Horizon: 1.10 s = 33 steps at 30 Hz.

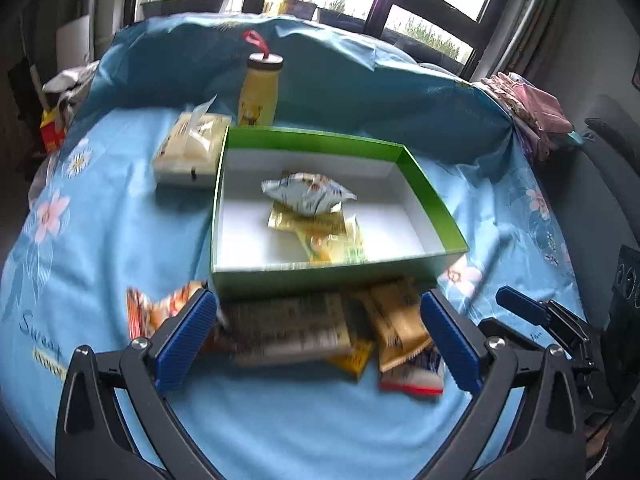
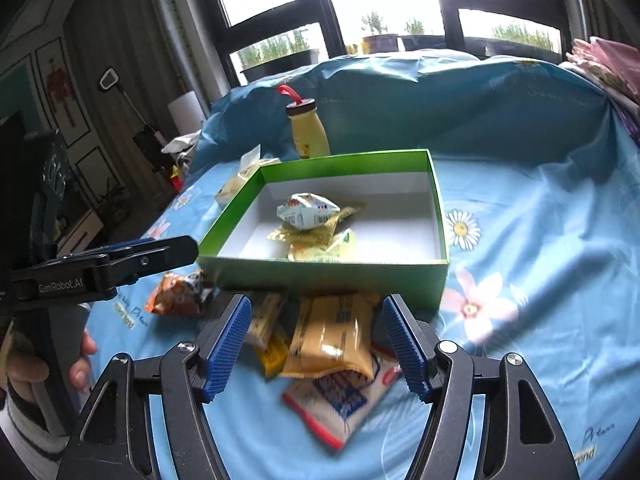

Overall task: Organize snacks
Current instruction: 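Raise the open grippers out of the box, then move the grippers down toward the tan biscuit packet with QR code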

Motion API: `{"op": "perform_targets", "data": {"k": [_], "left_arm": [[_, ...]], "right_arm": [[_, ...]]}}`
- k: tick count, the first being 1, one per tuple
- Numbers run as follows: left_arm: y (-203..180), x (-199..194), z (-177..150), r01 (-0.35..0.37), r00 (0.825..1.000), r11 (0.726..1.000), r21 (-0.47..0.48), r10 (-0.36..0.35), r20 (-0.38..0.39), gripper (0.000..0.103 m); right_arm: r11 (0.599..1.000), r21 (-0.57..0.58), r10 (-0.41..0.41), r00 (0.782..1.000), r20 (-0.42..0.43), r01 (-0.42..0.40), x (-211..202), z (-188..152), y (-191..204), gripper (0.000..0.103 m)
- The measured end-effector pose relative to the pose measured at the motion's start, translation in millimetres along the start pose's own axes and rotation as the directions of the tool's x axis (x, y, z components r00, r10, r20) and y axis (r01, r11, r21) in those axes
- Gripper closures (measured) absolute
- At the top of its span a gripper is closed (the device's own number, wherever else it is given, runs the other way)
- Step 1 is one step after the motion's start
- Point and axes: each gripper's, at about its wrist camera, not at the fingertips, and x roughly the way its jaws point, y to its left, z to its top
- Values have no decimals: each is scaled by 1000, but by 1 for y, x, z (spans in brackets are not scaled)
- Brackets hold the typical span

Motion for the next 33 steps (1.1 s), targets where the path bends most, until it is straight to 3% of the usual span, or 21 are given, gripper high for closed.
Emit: {"op": "perform_targets", "data": {"k": [14,24,33], "left_arm": [[-1,-1,-49,120,985,989,-85,-130,-115,1],[-6,8,-59,257,944,947,-194,-289,-161,1],[-13,21,-54,333,905,909,-252,-383,-185,1]], "right_arm": [[999,-19,-33,998,-44,32,-21,-43,-3,34],[999,31,6,999,-52,-5,-26,-60,-11,34],[998,52,27,998,-57,-24,-22,-68,-20,34]]}}
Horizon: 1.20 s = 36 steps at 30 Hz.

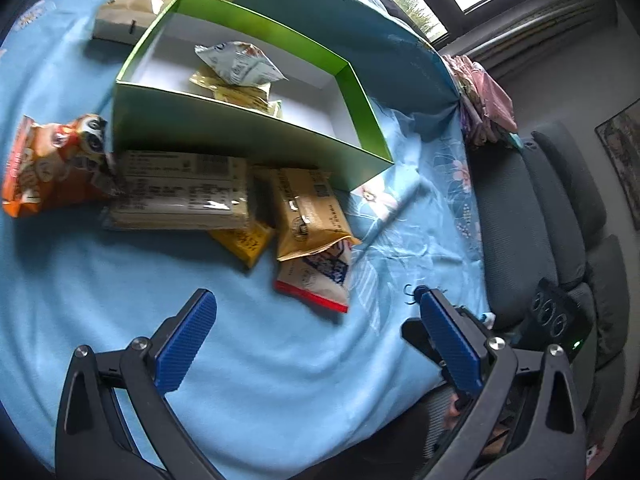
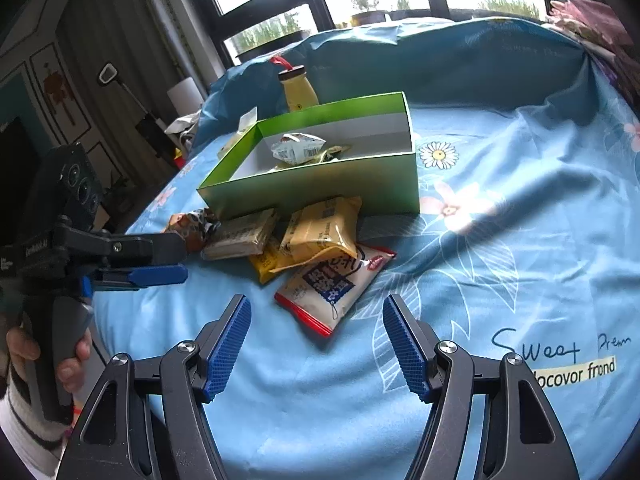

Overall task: Organize snacks
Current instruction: 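Move the grippers down toward the tan biscuit packet with QR code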

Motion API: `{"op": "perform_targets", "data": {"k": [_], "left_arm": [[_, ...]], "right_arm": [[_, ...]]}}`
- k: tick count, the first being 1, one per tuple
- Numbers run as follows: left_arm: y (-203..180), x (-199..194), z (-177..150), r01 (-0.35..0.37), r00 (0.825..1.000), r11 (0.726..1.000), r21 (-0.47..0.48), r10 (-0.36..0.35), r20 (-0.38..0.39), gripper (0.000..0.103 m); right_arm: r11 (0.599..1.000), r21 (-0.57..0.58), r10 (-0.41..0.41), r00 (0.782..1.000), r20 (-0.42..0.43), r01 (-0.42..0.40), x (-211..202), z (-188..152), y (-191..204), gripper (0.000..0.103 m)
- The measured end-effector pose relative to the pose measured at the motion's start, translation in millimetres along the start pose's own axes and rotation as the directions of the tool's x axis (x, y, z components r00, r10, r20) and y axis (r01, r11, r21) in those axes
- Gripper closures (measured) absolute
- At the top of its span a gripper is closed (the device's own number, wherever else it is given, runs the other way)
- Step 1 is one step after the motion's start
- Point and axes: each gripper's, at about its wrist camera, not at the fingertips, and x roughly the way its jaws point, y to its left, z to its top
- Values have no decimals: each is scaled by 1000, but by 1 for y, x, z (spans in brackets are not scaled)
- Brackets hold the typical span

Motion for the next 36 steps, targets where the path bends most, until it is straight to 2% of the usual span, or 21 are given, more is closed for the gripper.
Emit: {"op": "perform_targets", "data": {"k": [14,30,36], "left_arm": [[-3,33,26,29,998,999,-23,-30,-56,1],[-11,60,48,9,997,1000,14,-8,-82,2],[-12,68,49,1,995,1000,24,2,-97,11]], "right_arm": [[999,-21,25,1000,-6,-25,19,-1,-9,34],[998,-56,42,999,-2,-42,46,20,-14,34],[995,-82,61,998,-11,-61,57,27,-11,34]]}}
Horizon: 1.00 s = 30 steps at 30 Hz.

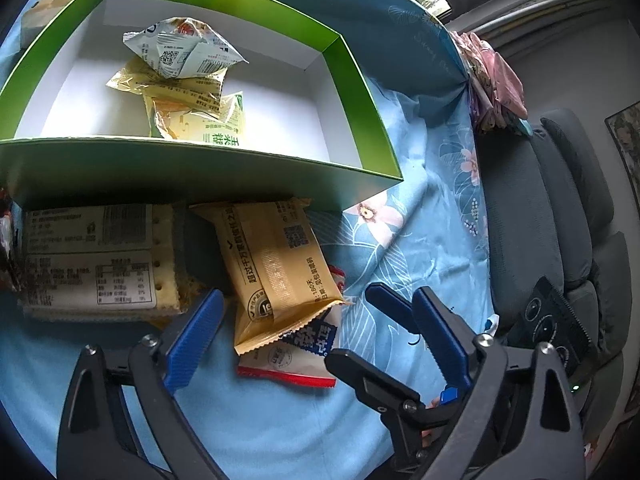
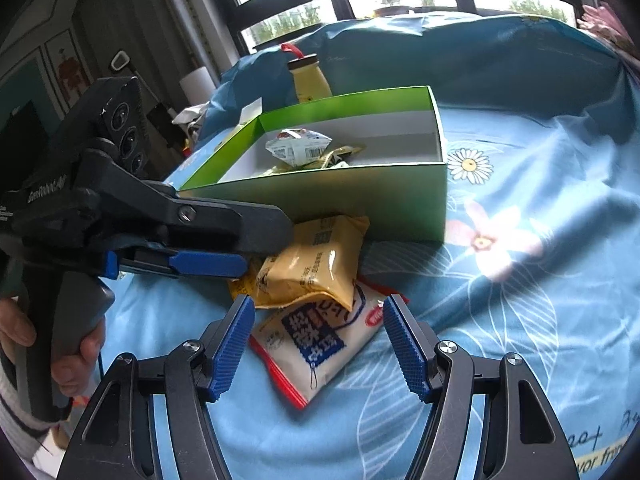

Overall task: Organize snacks
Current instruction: 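Move the grippers down toward the tan biscuit packet with QR code, then close the grippers on the end of the tan biscuit packet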

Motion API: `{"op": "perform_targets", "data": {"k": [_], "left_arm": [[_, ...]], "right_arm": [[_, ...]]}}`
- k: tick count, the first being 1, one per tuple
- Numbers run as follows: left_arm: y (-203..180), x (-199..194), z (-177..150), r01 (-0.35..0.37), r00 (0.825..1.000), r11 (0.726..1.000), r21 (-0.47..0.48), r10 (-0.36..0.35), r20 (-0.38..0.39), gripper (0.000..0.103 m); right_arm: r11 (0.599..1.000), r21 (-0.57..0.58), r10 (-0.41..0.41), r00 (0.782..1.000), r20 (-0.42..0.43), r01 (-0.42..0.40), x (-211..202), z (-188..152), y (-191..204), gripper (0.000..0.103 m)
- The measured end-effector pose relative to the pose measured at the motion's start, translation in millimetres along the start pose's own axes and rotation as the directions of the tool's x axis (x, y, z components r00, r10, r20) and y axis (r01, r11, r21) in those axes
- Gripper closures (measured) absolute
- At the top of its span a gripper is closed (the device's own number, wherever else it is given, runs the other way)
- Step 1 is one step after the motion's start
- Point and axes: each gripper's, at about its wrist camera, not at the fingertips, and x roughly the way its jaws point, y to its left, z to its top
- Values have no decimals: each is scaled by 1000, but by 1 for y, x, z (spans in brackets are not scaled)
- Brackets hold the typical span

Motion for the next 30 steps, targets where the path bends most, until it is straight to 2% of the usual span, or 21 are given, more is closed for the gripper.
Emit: {"op": "perform_targets", "data": {"k": [5,8,11,12,14,20,30], "left_arm": [[3,5,3,-24,1000,1000,-2,24,-7,15],[3,6,4,-36,999,999,2,36,-9,30],[5,9,5,-42,999,999,-1,42,-17,31],[6,10,5,-47,999,999,0,47,-17,33],[7,13,6,-66,998,998,2,66,-23,39],[15,17,6,-88,996,996,-16,87,-31,54],[13,12,2,-113,994,994,11,113,-10,54]], "right_arm": [[1000,-16,21,1000,-7,-21,10,5,-1,36],[999,-25,22,1000,-22,-23,17,7,-2,39],[999,-32,35,999,-37,-36,24,8,-3,44],[999,-35,36,998,-41,-38,26,8,-3,44],[998,-36,46,998,-52,-47,30,9,-4,51],[996,-56,62,996,-70,-66,35,11,-6,55],[994,-92,48,998,-51,-53,31,6,-1,62]]}}
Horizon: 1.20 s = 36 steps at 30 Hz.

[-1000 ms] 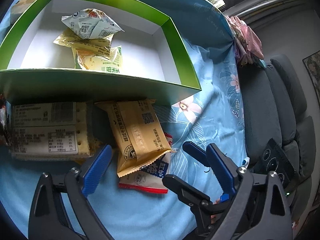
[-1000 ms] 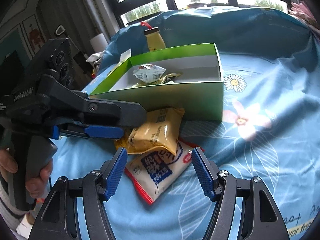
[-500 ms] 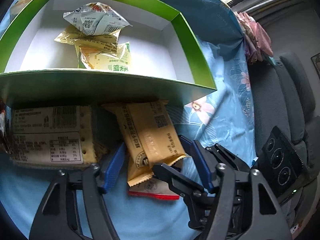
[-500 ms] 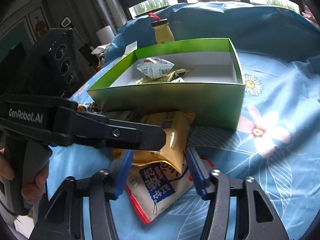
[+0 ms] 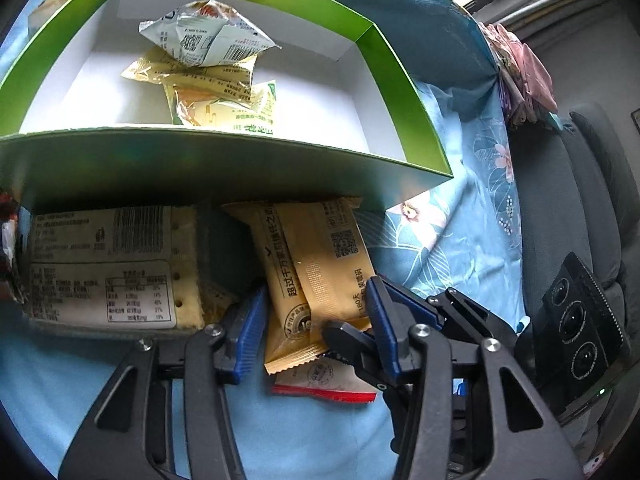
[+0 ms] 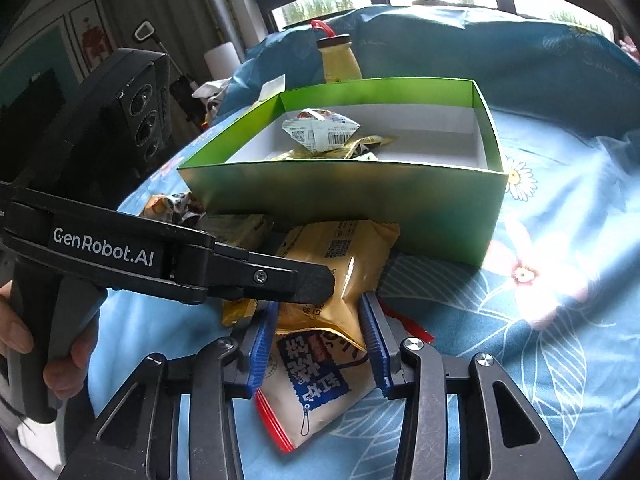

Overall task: Organize snacks
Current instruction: 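Close the grippers on the end of the tan biscuit packet, then lift the tan packet and carry it over the green box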

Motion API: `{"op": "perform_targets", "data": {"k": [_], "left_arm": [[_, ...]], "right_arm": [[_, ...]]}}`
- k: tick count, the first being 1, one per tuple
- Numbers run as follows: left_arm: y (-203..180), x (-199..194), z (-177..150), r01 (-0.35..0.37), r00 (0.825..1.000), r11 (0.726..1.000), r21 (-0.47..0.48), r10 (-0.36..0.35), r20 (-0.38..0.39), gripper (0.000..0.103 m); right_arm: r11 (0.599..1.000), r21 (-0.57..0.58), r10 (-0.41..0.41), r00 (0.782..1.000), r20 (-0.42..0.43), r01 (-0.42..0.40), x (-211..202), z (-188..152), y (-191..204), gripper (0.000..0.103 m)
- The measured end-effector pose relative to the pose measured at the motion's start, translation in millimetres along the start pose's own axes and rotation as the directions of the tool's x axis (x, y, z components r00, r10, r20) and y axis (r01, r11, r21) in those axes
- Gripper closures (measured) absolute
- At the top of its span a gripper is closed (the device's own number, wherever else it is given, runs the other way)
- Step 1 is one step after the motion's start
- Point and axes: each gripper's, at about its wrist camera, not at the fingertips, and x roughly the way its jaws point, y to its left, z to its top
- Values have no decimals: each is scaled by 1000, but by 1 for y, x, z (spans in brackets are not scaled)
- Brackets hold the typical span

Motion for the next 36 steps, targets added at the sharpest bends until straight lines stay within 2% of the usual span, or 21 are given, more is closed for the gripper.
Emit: {"op": "perform_targets", "data": {"k": [12,23,36], "left_arm": [[-28,-19,-18,-32,999,995,91,29,41,54],[-54,-42,-32,-37,996,986,163,22,90,54],[-61,-66,-37,-36,989,978,206,5,148,54]], "right_arm": [[1000,23,6,998,64,-8,-27,-10,10,63],[1000,17,-12,992,126,10,-63,-11,25,63],[999,-28,-29,986,161,34,-82,0,43,63]]}}
